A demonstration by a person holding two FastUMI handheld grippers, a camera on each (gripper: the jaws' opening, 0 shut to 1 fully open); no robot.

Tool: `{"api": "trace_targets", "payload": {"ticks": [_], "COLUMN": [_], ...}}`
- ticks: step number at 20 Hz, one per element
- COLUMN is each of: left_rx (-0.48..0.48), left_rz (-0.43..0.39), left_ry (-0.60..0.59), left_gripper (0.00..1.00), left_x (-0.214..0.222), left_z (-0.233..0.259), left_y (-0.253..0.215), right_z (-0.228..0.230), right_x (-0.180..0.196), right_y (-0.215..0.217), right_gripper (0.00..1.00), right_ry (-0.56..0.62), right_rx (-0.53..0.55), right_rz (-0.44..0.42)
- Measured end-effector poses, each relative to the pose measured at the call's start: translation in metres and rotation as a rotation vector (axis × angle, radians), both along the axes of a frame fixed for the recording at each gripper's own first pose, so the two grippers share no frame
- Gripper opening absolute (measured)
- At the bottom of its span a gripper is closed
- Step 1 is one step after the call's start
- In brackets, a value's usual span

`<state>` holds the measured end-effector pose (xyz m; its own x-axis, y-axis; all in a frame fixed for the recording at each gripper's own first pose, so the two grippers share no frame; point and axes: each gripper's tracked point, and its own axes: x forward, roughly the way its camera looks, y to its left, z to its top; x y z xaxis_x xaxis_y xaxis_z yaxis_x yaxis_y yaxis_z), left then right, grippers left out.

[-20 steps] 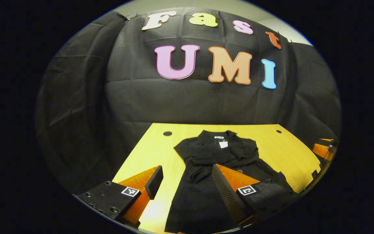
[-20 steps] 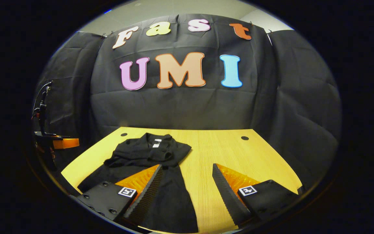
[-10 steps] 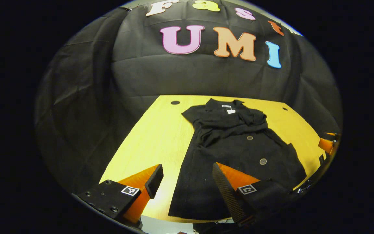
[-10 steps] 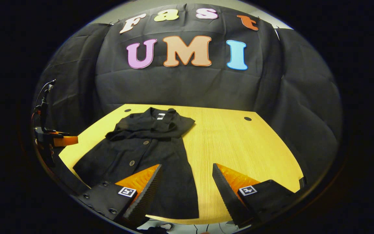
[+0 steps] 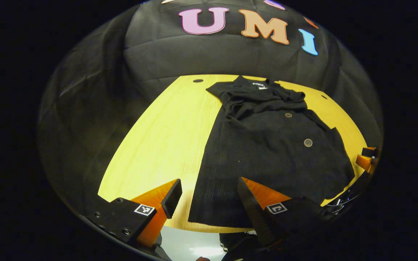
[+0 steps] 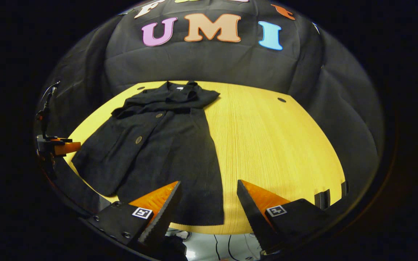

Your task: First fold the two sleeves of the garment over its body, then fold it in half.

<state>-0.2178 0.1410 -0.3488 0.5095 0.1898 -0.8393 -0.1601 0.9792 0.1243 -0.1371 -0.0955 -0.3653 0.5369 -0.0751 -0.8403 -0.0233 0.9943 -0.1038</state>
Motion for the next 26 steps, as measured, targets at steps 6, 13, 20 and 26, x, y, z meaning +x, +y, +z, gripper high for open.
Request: {"api": "trace_targets", "payload": {"ticks": [6, 13, 20, 26], "left_rx": [-0.037, -0.063, -0.208, -0.2], "left_rz": [0.019, -0.026, 0.026, -0.006], "left_ry": [0.067, 0.034, -0.001, 0.006], "left_gripper": [0.96, 0.83, 0.04, 0.0], "left_x": [-0.021, -0.019, -0.016, -0.036], "left_z": [-0.022, -0.02, -0.023, -0.017], "left_y": [-0.002, -0.01, -0.019, -0.022], "right_z": [-0.02, -0.041, -0.044, -0.04], "right_x": [-0.012, -0.028, -0.025, -0.03], "right_y": [-0.004, 0.012, 0.02, 0.023], "right_gripper": [0.99, 0.92, 0.05, 0.05], "right_ry": [0.095, 0.216, 0.203, 0.242], "right_rx": [-0.027, 0.042, 0.041, 0.061], "right_rz": [-0.007, 0.01, 0.079, 0.108]}}
